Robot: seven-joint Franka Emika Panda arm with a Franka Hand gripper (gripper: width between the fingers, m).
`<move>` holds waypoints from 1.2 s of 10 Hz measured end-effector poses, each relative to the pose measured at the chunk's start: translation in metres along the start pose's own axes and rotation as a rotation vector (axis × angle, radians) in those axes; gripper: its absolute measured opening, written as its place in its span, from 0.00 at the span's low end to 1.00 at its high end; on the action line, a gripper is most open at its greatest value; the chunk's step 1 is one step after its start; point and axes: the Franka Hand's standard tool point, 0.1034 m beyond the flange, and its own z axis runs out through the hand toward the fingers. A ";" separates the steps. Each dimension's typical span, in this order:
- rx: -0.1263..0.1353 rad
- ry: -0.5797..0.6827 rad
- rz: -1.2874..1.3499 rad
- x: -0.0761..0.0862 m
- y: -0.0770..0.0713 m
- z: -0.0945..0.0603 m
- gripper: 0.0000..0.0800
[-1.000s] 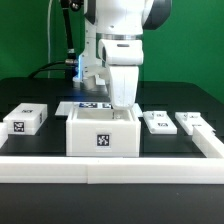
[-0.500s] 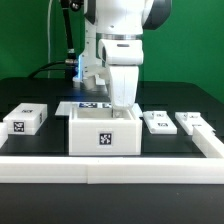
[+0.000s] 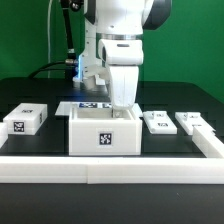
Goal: Assemble cabinet
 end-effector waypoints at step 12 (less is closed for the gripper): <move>-0.023 0.016 0.039 0.074 0.070 -0.001 0.04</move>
Offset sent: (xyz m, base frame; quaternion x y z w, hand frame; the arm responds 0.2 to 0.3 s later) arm 0.0476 0.0453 -0.0020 0.0188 0.0032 0.0091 0.9998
